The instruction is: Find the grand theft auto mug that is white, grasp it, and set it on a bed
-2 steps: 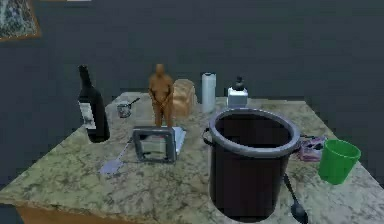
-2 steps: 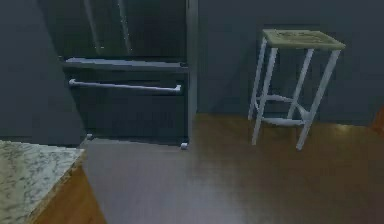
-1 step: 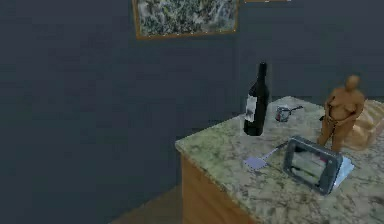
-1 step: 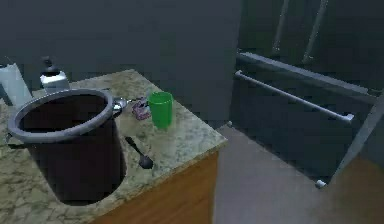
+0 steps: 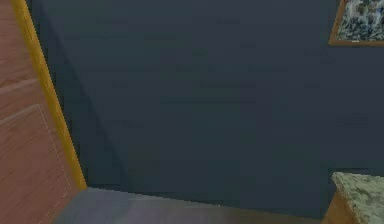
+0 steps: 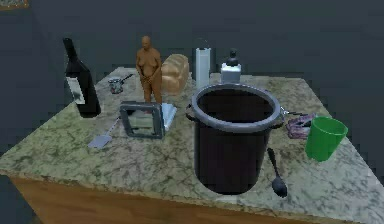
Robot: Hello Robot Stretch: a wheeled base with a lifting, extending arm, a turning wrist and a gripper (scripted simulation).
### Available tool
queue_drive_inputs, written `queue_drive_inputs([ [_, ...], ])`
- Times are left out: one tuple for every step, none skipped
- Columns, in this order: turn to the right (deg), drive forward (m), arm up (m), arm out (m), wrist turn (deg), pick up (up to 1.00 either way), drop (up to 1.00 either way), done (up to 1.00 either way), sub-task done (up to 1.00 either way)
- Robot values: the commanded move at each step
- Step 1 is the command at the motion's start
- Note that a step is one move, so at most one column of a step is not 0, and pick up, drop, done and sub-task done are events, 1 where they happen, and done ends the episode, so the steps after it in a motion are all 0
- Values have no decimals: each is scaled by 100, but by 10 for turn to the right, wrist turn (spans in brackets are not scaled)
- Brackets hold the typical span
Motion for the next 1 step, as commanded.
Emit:
queue_drive_inputs([
  [-180, 0, 0, 0, 0, 0, 0, 0, 0],
])
